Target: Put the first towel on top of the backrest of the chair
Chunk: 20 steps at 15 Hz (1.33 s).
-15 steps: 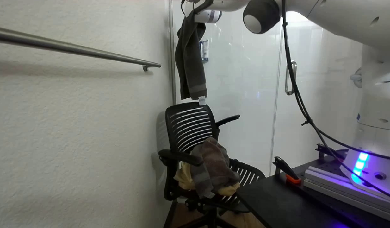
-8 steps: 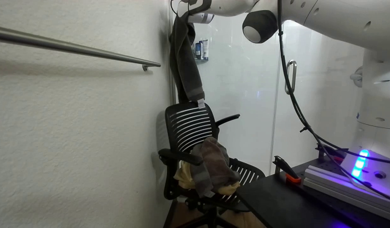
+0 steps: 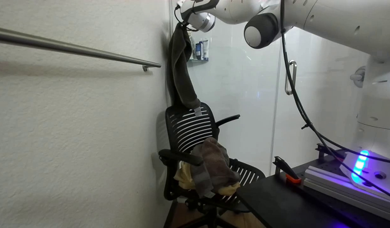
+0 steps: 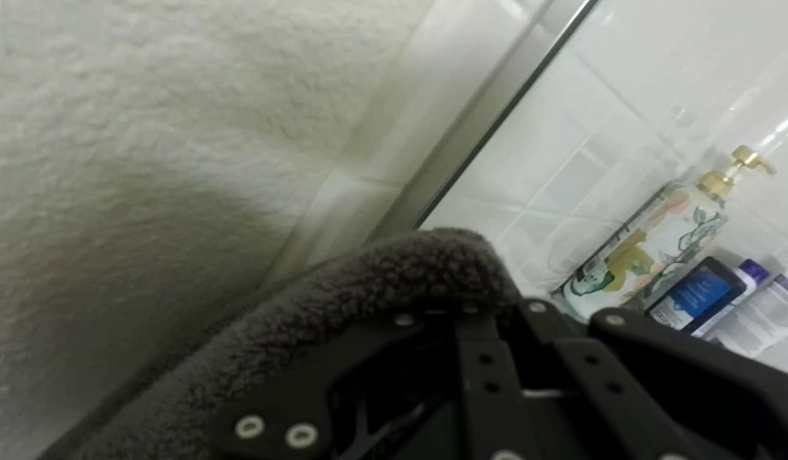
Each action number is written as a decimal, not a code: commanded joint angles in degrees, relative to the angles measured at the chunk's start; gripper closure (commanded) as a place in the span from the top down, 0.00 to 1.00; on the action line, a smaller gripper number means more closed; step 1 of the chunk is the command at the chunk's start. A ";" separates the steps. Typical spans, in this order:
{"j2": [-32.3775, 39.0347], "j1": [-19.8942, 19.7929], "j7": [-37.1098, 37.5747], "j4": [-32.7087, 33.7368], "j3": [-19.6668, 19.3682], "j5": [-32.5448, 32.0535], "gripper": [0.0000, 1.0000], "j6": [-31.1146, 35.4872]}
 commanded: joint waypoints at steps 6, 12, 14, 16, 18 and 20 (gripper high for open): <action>-1.04 -5.32 -14.82 -0.76 2.16 -1.95 0.01 -12.35; -3.40 -4.38 -22.34 -5.17 -1.75 -6.60 0.01 -21.53; -4.40 -3.85 -23.58 -6.65 -3.12 -8.13 0.01 -25.39; -5.45 -3.44 -24.90 -7.28 -3.17 -8.37 0.01 -30.06; -7.13 -2.78 -25.98 -8.54 -2.72 -8.10 0.01 -34.92; -8.75 -1.65 -26.43 -9.76 -3.51 -9.05 0.01 -39.99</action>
